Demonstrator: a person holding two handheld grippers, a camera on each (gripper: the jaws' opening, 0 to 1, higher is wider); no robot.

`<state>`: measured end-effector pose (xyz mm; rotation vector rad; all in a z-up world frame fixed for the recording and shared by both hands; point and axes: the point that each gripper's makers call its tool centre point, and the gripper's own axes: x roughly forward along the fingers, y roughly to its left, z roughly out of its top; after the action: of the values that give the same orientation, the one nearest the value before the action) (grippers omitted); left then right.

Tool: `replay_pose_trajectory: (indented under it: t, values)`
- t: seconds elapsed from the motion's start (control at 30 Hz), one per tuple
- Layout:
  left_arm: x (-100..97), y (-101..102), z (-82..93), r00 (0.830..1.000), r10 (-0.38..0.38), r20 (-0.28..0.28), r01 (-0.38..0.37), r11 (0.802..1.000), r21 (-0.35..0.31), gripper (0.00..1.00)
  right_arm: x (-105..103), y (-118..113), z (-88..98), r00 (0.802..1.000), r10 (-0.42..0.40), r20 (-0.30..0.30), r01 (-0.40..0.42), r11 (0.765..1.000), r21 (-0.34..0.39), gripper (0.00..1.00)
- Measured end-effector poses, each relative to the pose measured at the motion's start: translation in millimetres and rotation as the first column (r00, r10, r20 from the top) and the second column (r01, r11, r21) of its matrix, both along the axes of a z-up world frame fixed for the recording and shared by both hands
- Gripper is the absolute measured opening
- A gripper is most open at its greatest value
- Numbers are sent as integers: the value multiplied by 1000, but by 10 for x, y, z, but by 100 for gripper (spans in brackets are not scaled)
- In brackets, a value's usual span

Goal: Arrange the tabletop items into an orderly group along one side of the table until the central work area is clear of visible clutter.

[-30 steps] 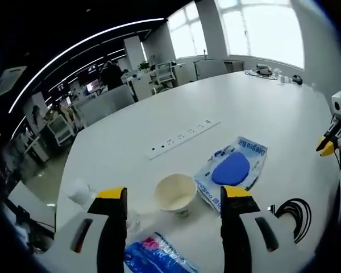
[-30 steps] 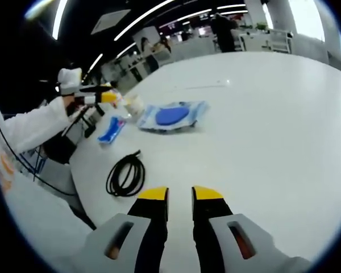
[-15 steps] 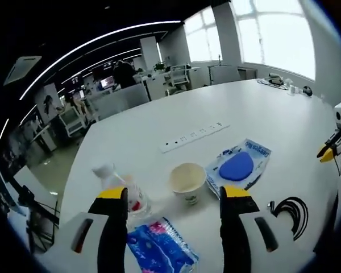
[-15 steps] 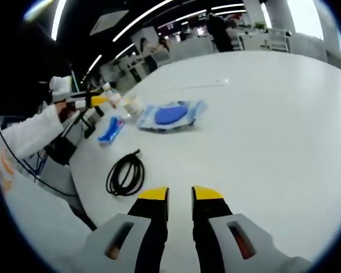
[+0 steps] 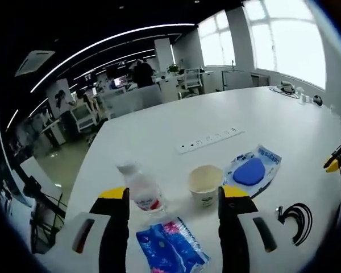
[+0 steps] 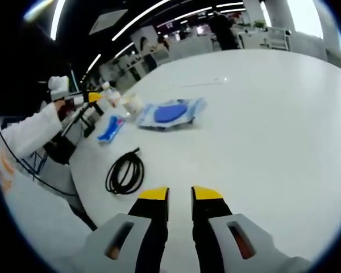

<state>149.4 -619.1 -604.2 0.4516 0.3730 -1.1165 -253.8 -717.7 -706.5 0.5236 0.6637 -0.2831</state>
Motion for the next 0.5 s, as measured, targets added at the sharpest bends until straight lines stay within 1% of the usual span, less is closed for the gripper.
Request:
replay_pose_trajectory:
  t: [0.03,0.07,0.13,0.17,0.23,0.3,0.43,0.5]
  values:
    - [22,-2,2,1000,4,0,-4,1000,0,63,-4,-6,-3,1000,-1,0,1,1000,1,13]
    - [92,-8,12,1000,19,-1,-19,1000,-3,62,-5,-7,-4,1000,-1,-1,1,1000,0,13]
    - [185,-17,39,999,52,-13,-52,998,-26,61,-11,-12,-5,1000,-4,-2,4,1000,0,12]
    - [247,-25,58,995,87,-38,-89,994,-57,60,-13,-15,-5,1000,-5,-2,5,1000,0,12]
    - [353,-15,61,987,146,-71,-152,984,-89,58,-22,-27,-9,1000,-11,-3,11,1000,1,12]
    - [427,-24,55,978,182,-102,-193,975,-113,56,-24,-33,-13,1000,-14,-4,14,1000,2,12]
    - [489,-91,13,979,182,-96,-192,975,-107,48,-20,-41,-19,1000,-16,-7,16,1000,5,12]
    - [514,-114,9,980,180,-87,-189,977,-103,45,-13,-35,-25,1000,-13,-10,13,1000,7,12]
